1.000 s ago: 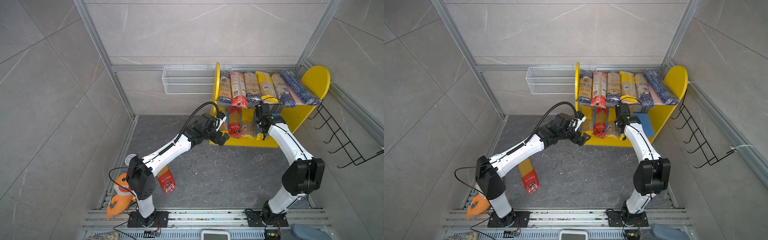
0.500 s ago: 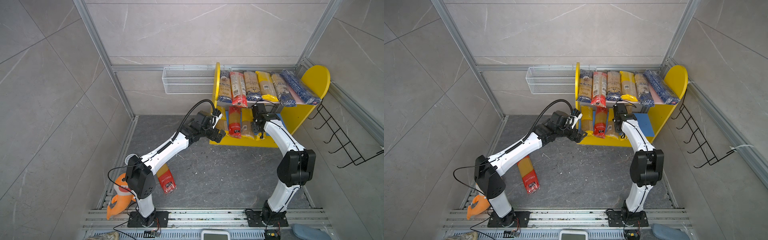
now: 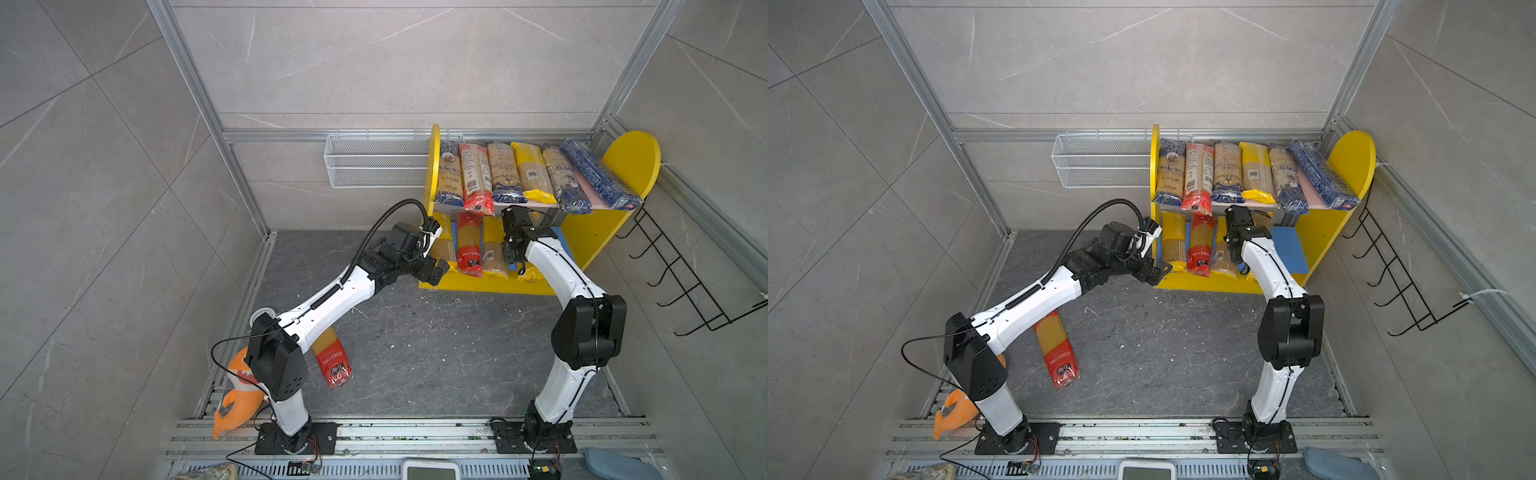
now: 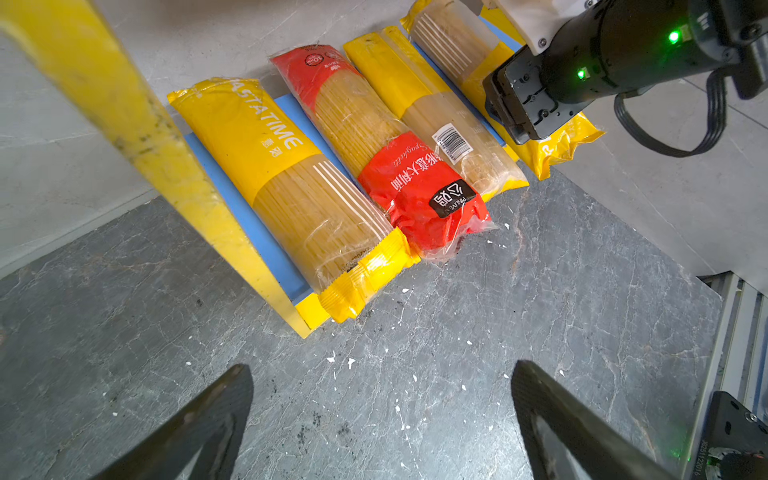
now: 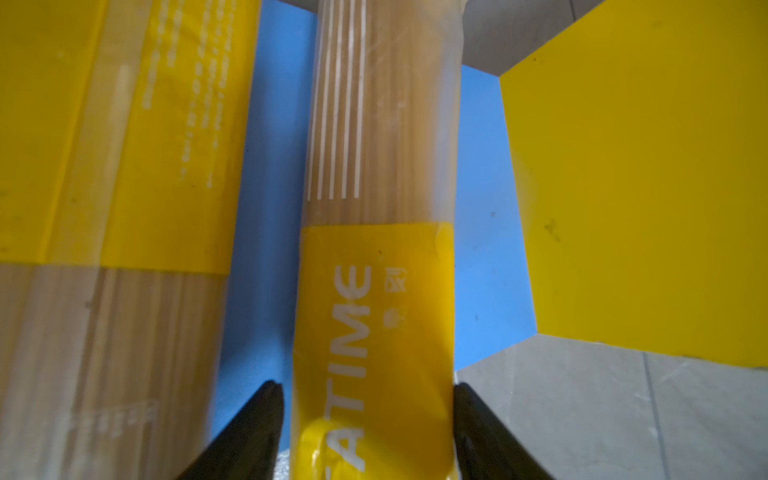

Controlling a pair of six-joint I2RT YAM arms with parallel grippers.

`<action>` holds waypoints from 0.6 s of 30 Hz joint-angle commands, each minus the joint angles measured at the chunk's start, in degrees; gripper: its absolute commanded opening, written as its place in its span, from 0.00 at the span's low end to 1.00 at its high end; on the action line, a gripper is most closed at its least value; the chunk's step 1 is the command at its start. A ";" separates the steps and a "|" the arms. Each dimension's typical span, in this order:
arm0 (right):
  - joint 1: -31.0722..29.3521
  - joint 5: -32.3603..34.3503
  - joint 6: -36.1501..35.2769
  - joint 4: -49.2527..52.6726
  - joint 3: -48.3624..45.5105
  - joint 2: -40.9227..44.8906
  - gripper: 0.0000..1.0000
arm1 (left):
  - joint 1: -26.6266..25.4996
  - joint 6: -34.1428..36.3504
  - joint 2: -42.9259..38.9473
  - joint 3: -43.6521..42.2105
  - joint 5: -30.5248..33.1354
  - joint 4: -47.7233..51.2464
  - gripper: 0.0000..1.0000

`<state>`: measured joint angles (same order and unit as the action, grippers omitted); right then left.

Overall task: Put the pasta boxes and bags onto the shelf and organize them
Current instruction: 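Stand the yellow PASTATIME pack upright at the shelf's far end and release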

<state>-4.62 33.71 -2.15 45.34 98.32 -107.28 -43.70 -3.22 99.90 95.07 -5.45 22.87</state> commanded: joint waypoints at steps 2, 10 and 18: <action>0.50 1.20 1.61 -6.52 1.87 3.21 0.69 | 0.28 0.13 -3.50 -0.34 0.79 -0.13 1.00; 0.45 0.20 3.27 -4.91 -0.33 7.03 0.71 | 0.28 0.15 -5.27 -1.56 1.05 0.37 1.00; 0.45 -4.27 5.16 -4.26 -4.19 12.36 0.95 | 0.16 -0.29 -8.30 -4.67 1.50 0.32 1.00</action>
<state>-4.43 30.72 1.34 44.49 94.61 -99.09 -43.70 -3.27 95.04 91.11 -4.54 23.92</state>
